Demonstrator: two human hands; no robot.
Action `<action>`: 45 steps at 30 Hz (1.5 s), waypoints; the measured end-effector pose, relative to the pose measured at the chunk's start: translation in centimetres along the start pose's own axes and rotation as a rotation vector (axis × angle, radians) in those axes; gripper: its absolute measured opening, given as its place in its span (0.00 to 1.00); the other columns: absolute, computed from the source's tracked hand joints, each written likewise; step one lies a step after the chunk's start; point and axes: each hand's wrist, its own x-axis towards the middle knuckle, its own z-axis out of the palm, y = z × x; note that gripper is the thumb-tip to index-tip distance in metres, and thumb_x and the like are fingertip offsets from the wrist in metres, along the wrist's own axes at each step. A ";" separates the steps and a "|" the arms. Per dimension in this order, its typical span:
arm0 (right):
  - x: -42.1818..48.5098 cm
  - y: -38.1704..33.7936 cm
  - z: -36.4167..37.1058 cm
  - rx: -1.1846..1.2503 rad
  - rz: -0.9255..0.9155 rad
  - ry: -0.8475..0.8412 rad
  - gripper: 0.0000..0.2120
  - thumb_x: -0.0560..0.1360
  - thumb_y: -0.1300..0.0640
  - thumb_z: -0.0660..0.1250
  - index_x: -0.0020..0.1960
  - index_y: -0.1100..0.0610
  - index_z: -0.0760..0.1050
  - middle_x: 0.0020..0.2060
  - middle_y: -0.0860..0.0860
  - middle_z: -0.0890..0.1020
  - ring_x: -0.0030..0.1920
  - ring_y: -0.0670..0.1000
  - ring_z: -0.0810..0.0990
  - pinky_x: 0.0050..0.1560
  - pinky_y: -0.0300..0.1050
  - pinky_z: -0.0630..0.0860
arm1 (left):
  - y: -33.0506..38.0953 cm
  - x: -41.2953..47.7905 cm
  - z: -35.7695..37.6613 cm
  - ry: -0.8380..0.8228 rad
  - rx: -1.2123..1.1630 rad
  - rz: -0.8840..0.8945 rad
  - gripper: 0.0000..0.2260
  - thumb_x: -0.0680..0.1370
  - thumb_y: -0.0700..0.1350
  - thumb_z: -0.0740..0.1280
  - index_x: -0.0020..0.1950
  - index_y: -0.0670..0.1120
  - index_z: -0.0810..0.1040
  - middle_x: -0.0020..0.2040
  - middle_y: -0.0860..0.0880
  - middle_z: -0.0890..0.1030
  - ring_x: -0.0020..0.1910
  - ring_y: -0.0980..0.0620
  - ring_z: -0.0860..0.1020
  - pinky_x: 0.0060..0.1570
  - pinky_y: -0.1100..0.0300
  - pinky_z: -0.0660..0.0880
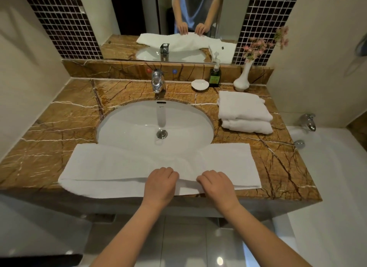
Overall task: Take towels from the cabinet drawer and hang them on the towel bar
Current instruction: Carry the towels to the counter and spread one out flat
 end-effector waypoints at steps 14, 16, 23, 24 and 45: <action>-2.9 0.2 0.7 0.022 0.043 -0.243 0.18 0.51 0.67 0.78 0.37 0.55 0.77 0.32 0.50 0.76 0.31 0.52 0.74 0.26 0.44 0.70 | -1.4 -3.5 0.5 -0.080 -0.031 0.059 0.11 0.60 0.36 0.75 0.34 0.46 0.75 0.30 0.50 0.72 0.28 0.48 0.69 0.28 0.60 0.59; -2.6 1.0 0.4 0.018 0.054 -0.254 0.17 0.52 0.67 0.79 0.36 0.56 0.78 0.32 0.50 0.77 0.30 0.52 0.74 0.26 0.45 0.71 | -1.5 -3.3 0.1 -0.108 -0.040 0.032 0.13 0.58 0.36 0.76 0.35 0.46 0.76 0.31 0.50 0.73 0.29 0.49 0.70 0.28 0.60 0.59; -2.1 4.0 -0.4 -0.036 0.132 -0.333 0.17 0.53 0.66 0.80 0.38 0.57 0.78 0.34 0.51 0.78 0.32 0.52 0.76 0.26 0.44 0.73 | 0.6 -0.1 0.8 -0.170 -0.096 -0.098 0.15 0.64 0.34 0.72 0.48 0.46 0.79 0.45 0.49 0.78 0.43 0.50 0.75 0.33 0.60 0.67; -2.1 4.4 -0.6 -0.038 0.144 -0.342 0.17 0.54 0.67 0.80 0.38 0.57 0.78 0.34 0.52 0.78 0.32 0.53 0.76 0.26 0.45 0.73 | 0.9 0.3 1.1 -0.180 -0.100 -0.104 0.14 0.69 0.34 0.68 0.52 0.47 0.77 0.49 0.49 0.77 0.47 0.49 0.74 0.37 0.59 0.67; 4.5 -4.8 2.6 0.070 0.157 -0.396 0.13 0.57 0.65 0.76 0.39 0.57 0.76 0.32 0.51 0.76 0.30 0.52 0.74 0.26 0.42 0.62 | -7.4 -1.5 -1.1 -0.112 0.012 -0.105 0.14 0.56 0.33 0.76 0.36 0.44 0.78 0.32 0.49 0.78 0.29 0.48 0.76 0.26 0.59 0.72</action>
